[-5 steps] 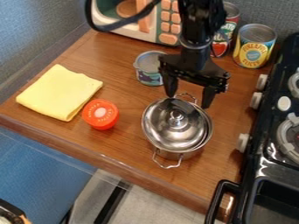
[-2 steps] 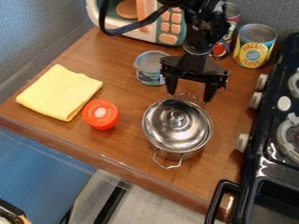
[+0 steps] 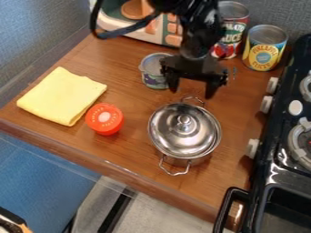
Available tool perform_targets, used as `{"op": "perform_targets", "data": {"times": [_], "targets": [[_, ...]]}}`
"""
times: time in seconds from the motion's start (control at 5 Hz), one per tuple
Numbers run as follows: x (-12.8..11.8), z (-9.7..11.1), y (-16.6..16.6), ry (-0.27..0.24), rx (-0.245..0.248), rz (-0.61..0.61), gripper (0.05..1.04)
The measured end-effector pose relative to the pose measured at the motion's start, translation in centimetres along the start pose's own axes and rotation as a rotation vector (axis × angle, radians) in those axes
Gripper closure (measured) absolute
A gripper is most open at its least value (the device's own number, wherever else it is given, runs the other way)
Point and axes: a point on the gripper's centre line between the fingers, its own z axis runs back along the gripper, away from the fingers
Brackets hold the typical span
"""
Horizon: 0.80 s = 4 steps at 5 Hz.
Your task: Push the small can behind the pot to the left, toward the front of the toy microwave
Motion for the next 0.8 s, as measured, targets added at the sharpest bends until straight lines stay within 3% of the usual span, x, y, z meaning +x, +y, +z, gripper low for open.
{"op": "perform_targets", "data": {"times": [0.8], "targets": [[1.7,-0.5,8.0,0.010,0.045,0.071,0.083]]}}
